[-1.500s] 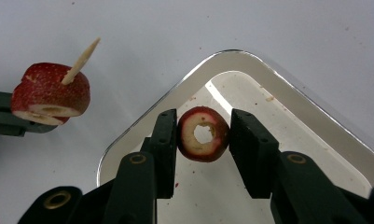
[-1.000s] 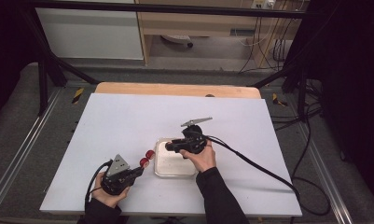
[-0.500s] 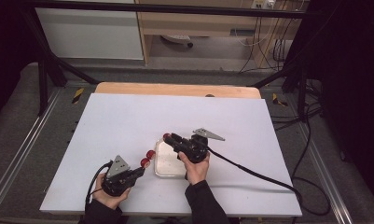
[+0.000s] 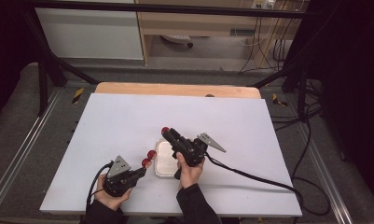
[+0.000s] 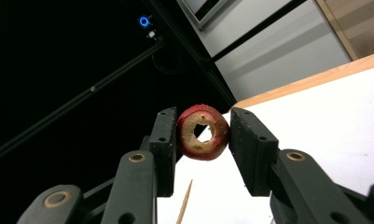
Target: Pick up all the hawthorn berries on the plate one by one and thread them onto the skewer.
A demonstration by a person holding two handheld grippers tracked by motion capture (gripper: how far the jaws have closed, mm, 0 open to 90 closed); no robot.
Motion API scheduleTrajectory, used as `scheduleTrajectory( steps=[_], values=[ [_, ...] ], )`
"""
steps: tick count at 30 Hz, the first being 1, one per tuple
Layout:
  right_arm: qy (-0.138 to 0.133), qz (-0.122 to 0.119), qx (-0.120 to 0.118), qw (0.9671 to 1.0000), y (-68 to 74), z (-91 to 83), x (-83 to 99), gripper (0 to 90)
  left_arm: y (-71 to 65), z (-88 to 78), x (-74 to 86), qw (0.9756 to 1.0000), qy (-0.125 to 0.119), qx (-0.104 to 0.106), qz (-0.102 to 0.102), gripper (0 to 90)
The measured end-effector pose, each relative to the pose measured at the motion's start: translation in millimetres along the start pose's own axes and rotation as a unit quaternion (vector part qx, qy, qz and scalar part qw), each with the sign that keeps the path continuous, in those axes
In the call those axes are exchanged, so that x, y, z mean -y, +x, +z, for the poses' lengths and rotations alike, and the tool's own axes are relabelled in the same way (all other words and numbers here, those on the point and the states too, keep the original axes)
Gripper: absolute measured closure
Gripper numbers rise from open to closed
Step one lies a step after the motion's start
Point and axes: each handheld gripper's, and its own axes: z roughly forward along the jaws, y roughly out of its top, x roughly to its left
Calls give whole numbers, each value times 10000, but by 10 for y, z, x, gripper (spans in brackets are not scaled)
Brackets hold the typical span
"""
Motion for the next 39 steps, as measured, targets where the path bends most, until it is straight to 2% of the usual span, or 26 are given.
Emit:
scheduleTrajectory(
  steps=[10, 19, 30, 39],
  values=[
    [-177, 139, -89, 9997, -22, 14, 111, 630, -37, 15, -11, 10000, -45, 38, -25, 881],
    [-187, 204, -122, 9995, -28, 16, 156, 630, -49, 30, -15, 9999, -61, 49, -92, 881],
    [-189, 243, -166, 9994, -28, 15, 195, 631, -72, 59, -31, 9994, -117, 90, -321, 882],
    [-122, 289, -182, 9993, -31, 17, 252, 631, -119, 113, -66, 9985, -201, 2, -514, 882]
  ],
)
